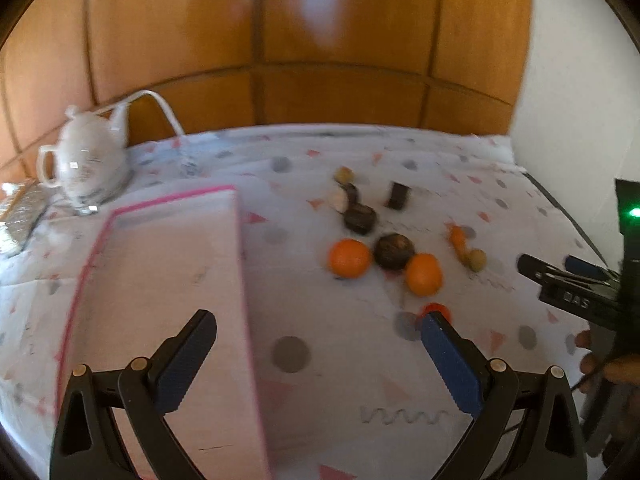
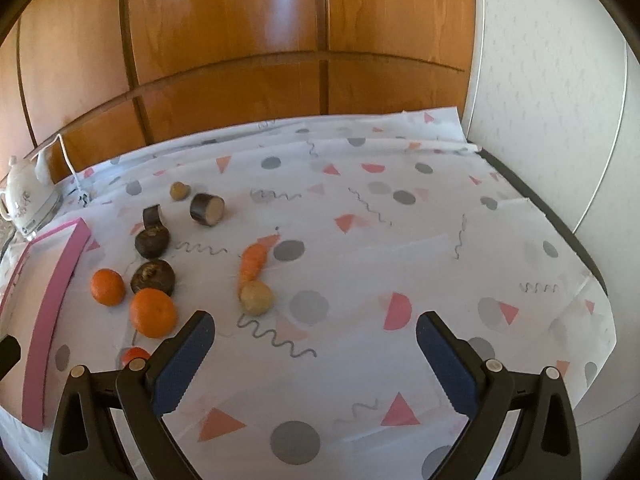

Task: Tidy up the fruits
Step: 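Grasp the red tomato with the left tool while the right tool approaches the carrot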

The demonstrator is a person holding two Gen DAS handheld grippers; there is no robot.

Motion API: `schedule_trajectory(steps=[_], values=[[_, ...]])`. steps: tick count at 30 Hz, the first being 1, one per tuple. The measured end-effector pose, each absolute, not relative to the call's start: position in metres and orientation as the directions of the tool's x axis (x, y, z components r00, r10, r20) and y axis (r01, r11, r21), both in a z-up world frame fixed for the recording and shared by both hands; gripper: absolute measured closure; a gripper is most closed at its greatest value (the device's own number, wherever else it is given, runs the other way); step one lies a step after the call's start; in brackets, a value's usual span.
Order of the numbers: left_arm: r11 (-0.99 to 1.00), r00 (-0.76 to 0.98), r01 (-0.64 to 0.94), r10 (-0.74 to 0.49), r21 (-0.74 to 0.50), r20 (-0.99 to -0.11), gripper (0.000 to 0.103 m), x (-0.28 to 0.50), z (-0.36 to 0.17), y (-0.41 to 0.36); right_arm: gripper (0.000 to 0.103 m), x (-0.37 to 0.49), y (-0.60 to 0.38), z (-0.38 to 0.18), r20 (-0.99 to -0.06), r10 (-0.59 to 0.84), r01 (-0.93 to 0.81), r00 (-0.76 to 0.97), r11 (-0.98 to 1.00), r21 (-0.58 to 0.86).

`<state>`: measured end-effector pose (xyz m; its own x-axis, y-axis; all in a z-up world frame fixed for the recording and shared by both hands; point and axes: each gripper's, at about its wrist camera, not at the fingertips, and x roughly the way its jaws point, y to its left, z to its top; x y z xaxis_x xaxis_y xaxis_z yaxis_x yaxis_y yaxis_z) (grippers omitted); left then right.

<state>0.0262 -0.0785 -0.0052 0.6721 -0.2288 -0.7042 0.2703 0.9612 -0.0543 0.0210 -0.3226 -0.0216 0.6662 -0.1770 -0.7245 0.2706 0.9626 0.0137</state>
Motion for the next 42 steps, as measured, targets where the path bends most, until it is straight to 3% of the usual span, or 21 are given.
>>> schedule_trajectory(steps=[4, 10, 12, 17, 20, 23, 30, 38, 42], values=[[0.941, 0.630, 0.330, -0.274, -0.069, -0.727, 0.006, 0.032, -0.018, -0.096, 0.005, 0.022, -0.326, -0.026, -0.738, -0.157, 0.269, 0.656, 0.963, 0.035], [0.910, 0.544, 0.389, -0.351, -0.142, -0.762, 0.024, 0.042, -0.036, -0.120, 0.022, 0.023, -0.326, -0.027, -0.738, -0.140, 0.249, 0.660, 0.968, 0.039], [0.900, 0.530, 0.408, -0.369, -0.151, -0.764, 0.025, 0.044, -0.039, -0.128, 0.030, 0.024, -0.326, -0.029, -0.742, -0.140, 0.249, 0.656, 0.968, 0.038], [0.878, 0.478, 0.451, -0.388, -0.160, -0.788, 0.037, 0.051, -0.052, -0.154, 0.035, 0.026, -0.329, -0.030, -0.747, -0.136, 0.246, 0.651, 0.968, 0.039], [0.872, 0.457, 0.467, -0.381, -0.148, -0.804, 0.050, 0.053, -0.062, -0.166, 0.036, 0.030, -0.331, -0.033, -0.753, -0.127, 0.243, 0.645, 0.969, 0.045], [0.873, 0.471, 0.470, -0.373, -0.131, -0.799, 0.074, 0.053, -0.066, -0.167, 0.037, 0.033, -0.331, -0.035, -0.756, -0.116, 0.238, 0.644, 0.970, 0.054], [0.888, 0.489, 0.436, -0.369, -0.144, -0.790, 0.074, 0.051, -0.066, -0.146, 0.054, 0.056, -0.322, -0.037, -0.759, -0.046, 0.183, 0.649, 0.978, 0.097], [0.897, 0.495, 0.407, -0.375, -0.172, -0.784, 0.072, 0.052, -0.071, -0.131, 0.055, 0.105, -0.309, -0.050, -0.793, 0.010, 0.120, 0.609, 0.987, 0.104], [0.895, 0.502, 0.417, -0.373, -0.160, -0.780, 0.072, 0.049, -0.071, -0.132, 0.076, 0.129, -0.306, -0.069, -0.836, 0.010, 0.126, 0.549, 0.987, 0.095]])
